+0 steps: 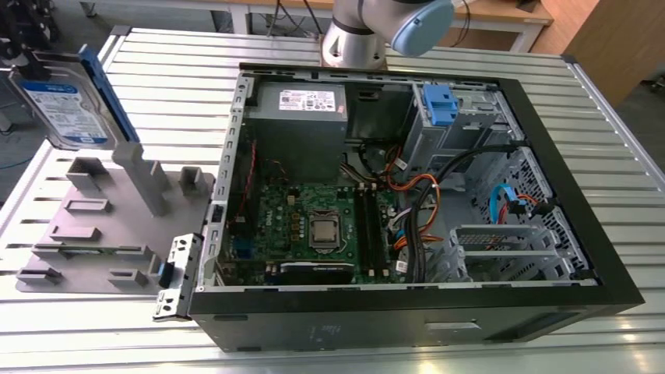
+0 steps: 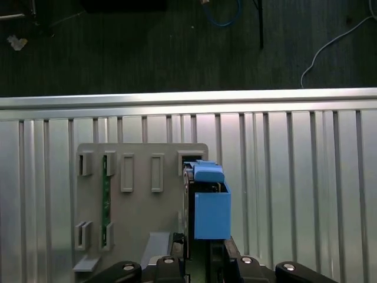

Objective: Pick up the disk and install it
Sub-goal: 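Pick up the disk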

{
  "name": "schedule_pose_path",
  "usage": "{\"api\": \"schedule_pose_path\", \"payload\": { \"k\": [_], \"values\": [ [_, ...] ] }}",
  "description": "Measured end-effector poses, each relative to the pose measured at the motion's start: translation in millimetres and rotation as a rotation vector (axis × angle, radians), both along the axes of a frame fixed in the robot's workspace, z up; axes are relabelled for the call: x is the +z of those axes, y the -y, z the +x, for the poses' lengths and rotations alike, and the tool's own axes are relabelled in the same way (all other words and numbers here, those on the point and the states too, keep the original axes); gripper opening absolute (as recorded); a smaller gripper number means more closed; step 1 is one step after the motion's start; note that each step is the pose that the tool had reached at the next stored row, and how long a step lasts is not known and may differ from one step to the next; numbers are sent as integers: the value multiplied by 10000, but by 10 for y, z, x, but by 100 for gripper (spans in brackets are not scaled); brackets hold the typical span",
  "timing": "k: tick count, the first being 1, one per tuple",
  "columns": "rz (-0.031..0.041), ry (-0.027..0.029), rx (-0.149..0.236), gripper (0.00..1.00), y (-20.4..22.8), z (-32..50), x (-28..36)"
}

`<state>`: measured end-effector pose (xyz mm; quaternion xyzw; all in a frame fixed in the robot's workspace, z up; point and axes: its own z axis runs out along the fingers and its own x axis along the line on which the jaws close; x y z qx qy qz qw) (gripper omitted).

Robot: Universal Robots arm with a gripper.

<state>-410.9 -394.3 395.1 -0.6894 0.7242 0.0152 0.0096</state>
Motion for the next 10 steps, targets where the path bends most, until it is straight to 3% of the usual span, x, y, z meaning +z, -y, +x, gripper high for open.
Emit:
{"api": "schedule_pose_path", "payload": {
  "k": [4,10],
  "values": [
    [0,-1,0,35,0,0,167],
    [1,1,-1,35,-1,0,365]
  ]
}}
